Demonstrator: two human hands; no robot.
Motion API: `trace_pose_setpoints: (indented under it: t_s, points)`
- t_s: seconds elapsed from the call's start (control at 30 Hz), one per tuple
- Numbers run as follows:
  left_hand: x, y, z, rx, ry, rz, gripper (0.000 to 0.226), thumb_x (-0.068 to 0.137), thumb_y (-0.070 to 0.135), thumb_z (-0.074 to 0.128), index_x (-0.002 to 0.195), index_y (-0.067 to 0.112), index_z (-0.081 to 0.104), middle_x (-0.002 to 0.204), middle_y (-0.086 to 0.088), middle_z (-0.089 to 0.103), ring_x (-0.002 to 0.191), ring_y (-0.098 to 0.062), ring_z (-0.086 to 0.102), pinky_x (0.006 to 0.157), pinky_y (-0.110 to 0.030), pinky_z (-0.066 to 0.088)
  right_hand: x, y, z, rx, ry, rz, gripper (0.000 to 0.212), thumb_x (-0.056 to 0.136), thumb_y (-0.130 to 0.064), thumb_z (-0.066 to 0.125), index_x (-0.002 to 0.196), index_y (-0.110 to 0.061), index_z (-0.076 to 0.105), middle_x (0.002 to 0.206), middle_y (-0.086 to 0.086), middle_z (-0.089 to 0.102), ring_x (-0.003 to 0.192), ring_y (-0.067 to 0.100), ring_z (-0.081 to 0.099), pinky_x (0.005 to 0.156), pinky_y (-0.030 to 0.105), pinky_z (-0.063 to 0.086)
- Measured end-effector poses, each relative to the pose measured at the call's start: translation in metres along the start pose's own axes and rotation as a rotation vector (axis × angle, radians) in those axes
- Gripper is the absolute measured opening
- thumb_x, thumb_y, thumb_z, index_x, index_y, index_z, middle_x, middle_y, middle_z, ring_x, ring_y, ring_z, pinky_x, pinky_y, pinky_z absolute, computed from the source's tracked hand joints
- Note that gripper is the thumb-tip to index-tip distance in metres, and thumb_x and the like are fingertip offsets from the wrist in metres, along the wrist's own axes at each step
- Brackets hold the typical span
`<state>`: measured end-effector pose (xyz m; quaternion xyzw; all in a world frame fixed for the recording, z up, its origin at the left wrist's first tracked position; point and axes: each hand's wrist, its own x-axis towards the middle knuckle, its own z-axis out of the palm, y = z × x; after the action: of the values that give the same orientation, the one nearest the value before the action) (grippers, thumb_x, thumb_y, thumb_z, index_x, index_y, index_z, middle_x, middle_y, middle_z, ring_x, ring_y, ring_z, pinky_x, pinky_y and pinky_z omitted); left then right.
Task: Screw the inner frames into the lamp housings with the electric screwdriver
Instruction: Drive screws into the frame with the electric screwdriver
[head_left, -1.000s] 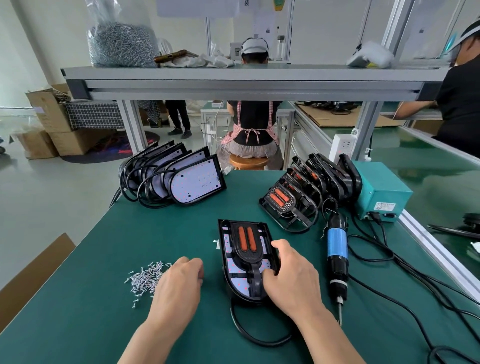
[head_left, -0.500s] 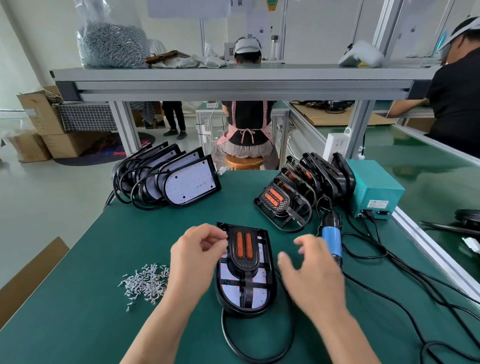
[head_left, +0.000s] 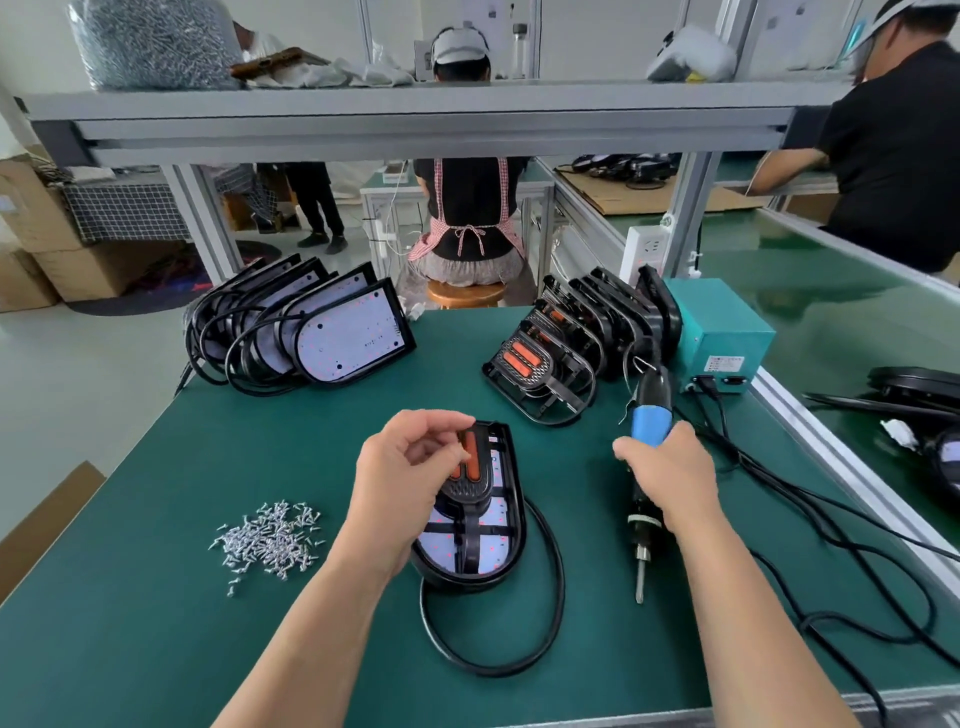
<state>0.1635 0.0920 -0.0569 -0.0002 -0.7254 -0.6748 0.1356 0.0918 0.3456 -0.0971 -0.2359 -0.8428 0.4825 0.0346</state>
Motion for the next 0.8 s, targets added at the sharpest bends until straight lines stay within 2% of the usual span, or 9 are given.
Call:
trace_pose_setpoints:
  t_s: [0.1, 0.17, 0.23, 0.33, 0.4, 0.6, 0.67, 0.73, 0.8]
  points:
    - [-0.002, -0.001, 0.001, -0.06, -0.009, -0.038, 0.051, 0.083, -0.019, 0.064, 0.086, 0.029, 0.08, 0.082, 0.003, 0.069, 0.073, -0.013, 0.066, 0.076, -0.018, 0.054, -0.011, 0.002, -0.008, 0.404, -0.013, 0.008, 0.035, 0.068, -0.021, 0.075, 0.093, -0.022, 0.05, 0.091, 0.006, 0.057, 0.071, 0.023, 0.053, 0.067, 0.036, 0.045]
    - [-0.004, -0.001, 0.004, -0.091, -0.026, -0.064, 0.046, 0.084, -0.017, 0.064, 0.091, 0.025, 0.08, 0.08, 0.005, 0.071, 0.075, -0.013, 0.066, 0.079, -0.019, 0.055, -0.019, -0.001, -0.014, 0.578, 0.004, -0.007, 0.04, 0.061, -0.021, 0.073, 0.094, -0.024, 0.052, 0.092, 0.008, 0.059, 0.068, 0.021, 0.057, 0.068, 0.038, 0.046]
    - [-0.005, -0.001, 0.006, -0.104, -0.035, -0.09, 0.037, 0.086, -0.013, 0.066, 0.097, 0.02, 0.078, 0.079, 0.002, 0.074, 0.078, -0.013, 0.068, 0.079, -0.018, 0.055, -0.026, -0.006, -0.019, 0.712, 0.022, -0.032, 0.042, 0.062, -0.02, 0.074, 0.097, -0.023, 0.051, 0.092, 0.009, 0.06, 0.059, 0.016, 0.062, 0.067, 0.037, 0.047]
    - [-0.003, -0.001, 0.006, -0.129, -0.017, -0.133, 0.02, 0.086, -0.007, 0.071, 0.091, 0.012, 0.076, 0.089, -0.005, 0.078, 0.079, -0.017, 0.072, 0.073, -0.017, 0.055, -0.03, -0.014, -0.025, 0.864, 0.054, -0.045, 0.051, 0.067, -0.02, 0.074, 0.111, -0.013, 0.05, 0.089, 0.007, 0.069, 0.056, 0.014, 0.063, 0.067, 0.035, 0.047]
    - [-0.003, 0.0, 0.007, -0.117, -0.013, -0.146, 0.013, 0.086, -0.005, 0.073, 0.09, 0.008, 0.076, 0.086, -0.007, 0.078, 0.079, -0.016, 0.074, 0.071, -0.016, 0.054, -0.029, -0.019, -0.029, 0.942, 0.033, -0.041, 0.056, 0.069, -0.026, 0.071, 0.117, -0.008, 0.049, 0.079, 0.005, 0.072, 0.054, 0.015, 0.061, 0.061, 0.031, 0.046]
    - [-0.009, -0.002, 0.013, -0.021, -0.003, -0.166, 0.012, 0.093, 0.004, 0.068, 0.087, 0.012, 0.075, 0.071, -0.006, 0.076, 0.064, -0.01, 0.067, 0.062, -0.015, 0.053, -0.033, -0.016, -0.02, 1.069, -0.061, 0.071, 0.017, 0.088, -0.026, 0.068, 0.096, -0.015, 0.057, 0.07, 0.003, 0.066, 0.049, 0.016, 0.058, 0.049, 0.023, 0.047]
    - [-0.012, -0.001, 0.016, -0.018, -0.014, -0.18, 0.013, 0.095, 0.003, 0.066, 0.087, 0.011, 0.073, 0.071, -0.005, 0.075, 0.064, -0.012, 0.068, 0.058, -0.016, 0.052, -0.036, -0.017, -0.019, 1.129, -0.097, 0.128, 0.013, 0.094, -0.03, 0.063, 0.096, -0.018, 0.058, 0.071, 0.005, 0.07, 0.05, 0.016, 0.058, 0.046, 0.02, 0.047]
    - [-0.018, 0.0, 0.02, 0.004, -0.051, -0.192, 0.014, 0.096, 0.002, 0.064, 0.088, 0.01, 0.072, 0.072, -0.004, 0.074, 0.063, -0.013, 0.07, 0.055, -0.017, 0.052, -0.038, -0.017, -0.02, 1.213, -0.125, 0.176, 0.02, 0.096, -0.034, 0.063, 0.101, -0.014, 0.06, 0.07, 0.006, 0.07, 0.052, 0.017, 0.059, 0.048, 0.021, 0.049]
    - [-0.023, 0.0, 0.024, 0.03, -0.093, -0.2, 0.013, 0.096, 0.003, 0.063, 0.089, 0.01, 0.071, 0.071, -0.002, 0.073, 0.061, -0.013, 0.07, 0.053, -0.018, 0.05, -0.039, -0.017, -0.02, 1.317, -0.174, 0.211, 0.038, 0.094, -0.037, 0.065, 0.116, -0.006, 0.064, 0.076, 0.004, 0.067, 0.059, 0.017, 0.059, 0.055, 0.025, 0.049]
